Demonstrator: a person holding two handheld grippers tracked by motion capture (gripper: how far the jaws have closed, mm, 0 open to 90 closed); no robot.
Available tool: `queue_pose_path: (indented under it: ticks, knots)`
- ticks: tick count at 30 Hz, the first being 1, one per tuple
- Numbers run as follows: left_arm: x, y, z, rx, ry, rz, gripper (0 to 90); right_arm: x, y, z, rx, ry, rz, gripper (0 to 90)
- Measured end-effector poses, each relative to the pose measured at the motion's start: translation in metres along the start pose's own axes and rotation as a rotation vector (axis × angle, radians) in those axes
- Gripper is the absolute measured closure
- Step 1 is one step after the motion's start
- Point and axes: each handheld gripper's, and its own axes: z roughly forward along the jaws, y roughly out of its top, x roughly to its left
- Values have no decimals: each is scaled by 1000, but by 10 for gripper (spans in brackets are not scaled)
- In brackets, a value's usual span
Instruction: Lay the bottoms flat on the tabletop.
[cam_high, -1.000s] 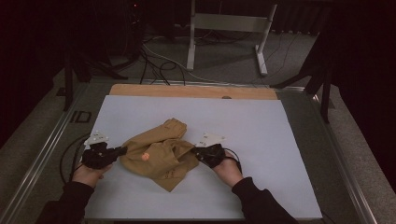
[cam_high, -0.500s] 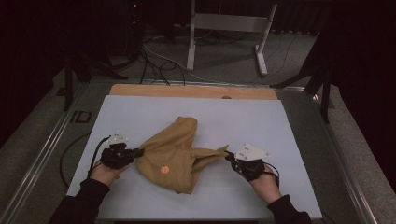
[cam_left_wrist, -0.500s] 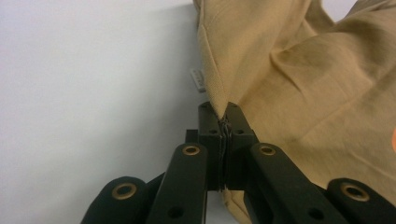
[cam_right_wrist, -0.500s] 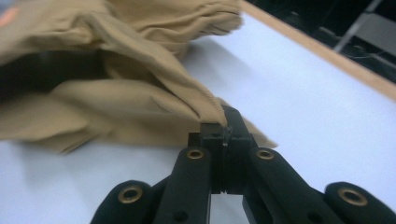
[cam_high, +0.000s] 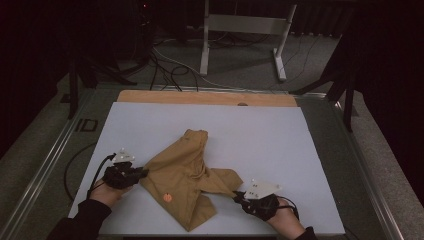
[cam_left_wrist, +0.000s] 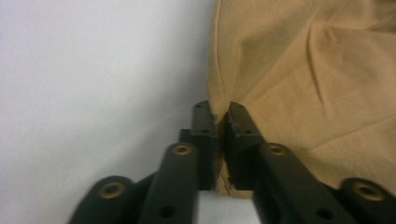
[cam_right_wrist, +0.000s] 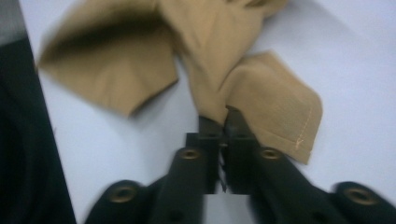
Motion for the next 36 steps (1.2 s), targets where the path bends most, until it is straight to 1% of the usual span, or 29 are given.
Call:
queue_pose_path:
  ticks: [1, 2, 3, 4, 5, 6, 7, 8, 9, 10, 11, 12, 13, 14, 15, 18, 19, 20, 22, 23, 24, 25, 26, 27, 28, 30, 32, 34, 36]
  knots:
    - [1, 1, -4, -25, -18, -9, 730, -4, 3, -3, -9, 29, 17, 694]
    - [2, 4, -8, -45, -31, -15, 638, -6, 8, -8, -29, 30, 12, 653]
    - [3, 6, -12, -66, -35, -21, 571, -7, 15, -13, -58, 14, 8, 582]
    - [3, 9, -15, -92, -36, -22, 519, -11, 21, -18, -95, 24, 14, 562]
    - [3, 12, -17, -111, -47, -18, 488, -15, 29, -22, -130, 43, 29, 550]
    - [2, 15, -18, -118, -60, -9, 480, -19, 36, -24, -152, 49, 40, 525]
    - [1, 19, -17, -120, -64, 2, 454, -23, 43, -23, -163, 43, 49, 518]
    - [0, 23, -16, -115, -69, 8, 425, -26, 49, -19, -163, 25, 58, 518]
    - [-1, 27, -13, -114, -70, 15, 423, -30, 54, -12, -162, 8, 64, 516]
    - [-2, 30, -10, -114, -67, 20, 422, -34, 58, -4, -160, 5, 81, 516]
    - [-3, 33, -6, -108, -78, 22, 421, -39, 62, 5, -146, 6, 93, 514]
    - [-3, 33, -6, -108, -78, 22, 413, -39, 62, 5, -146, 6, 93, 514]
    - [-4, 40, 4, -91, -78, 46, 413, -43, 65, 15, -133, -3, 102, 513]
    - [-5, 43, 10, -85, -86, 52, 398, -49, 68, 36, -115, 29, 146, 507]
    - [-6, 45, 15, -81, -92, 55, 398, -51, 68, 46, -101, 38, 171, 507]
    - [-6, 52, 31, -62, -109, 54, 396, -54, 64, 75, -43, 42, 184, 507]
    - [-5, 53, 36, -56, -113, 50, 397, -55, 62, 83, -24, 52, 200, 510]
    - [-5, 55, 40, -44, -117, 56, 399, -56, 60, 89, -12, 63, 198, 513]
    - [-5, 55, 47, -29, -124, 52, 445, -55, 57, 97, 20, 72, 206, 563]
    - [-6, 55, 49, -17, -137, 62, 473, -54, 56, 100, 33, 80, 201, 568]
    - [-6, 55, 52, -4, -127, 68, 511, -53, 55, 103, 50, 81, 186, 599]
    - [-7, 55, 54, -1, -123, 70, 581, -51, 54, 105, 62, 90, 185, 631]
    - [-7, 54, 56, -1, -130, 65, 612, -50, 54, 107, 78, 99, 186, 646]
    - [-7, 54, 57, 11, -129, 68, 675, -49, 53, 108, 87, 98, 186, 675]
    - [-7, 54, 57, 11, -129, 68, 730, -49, 52, 109, 93, 106, 185, 701]
    - [-9, 53, 60, 19, -148, 71, 831, -49, 51, 110, 104, 93, 193, 765]
    - [-10, 52, 60, 18, -154, 76, 864, -49, 49, 111, 107, 100, 200, 816]
    - [-11, 53, 59, 17, -148, 74, 872, -50, 48, 111, 103, 101, 211, 875]
    - [-12, 55, 56, 7, -138, 84, 873, -49, 48, 110, 96, 91, 216, 887]
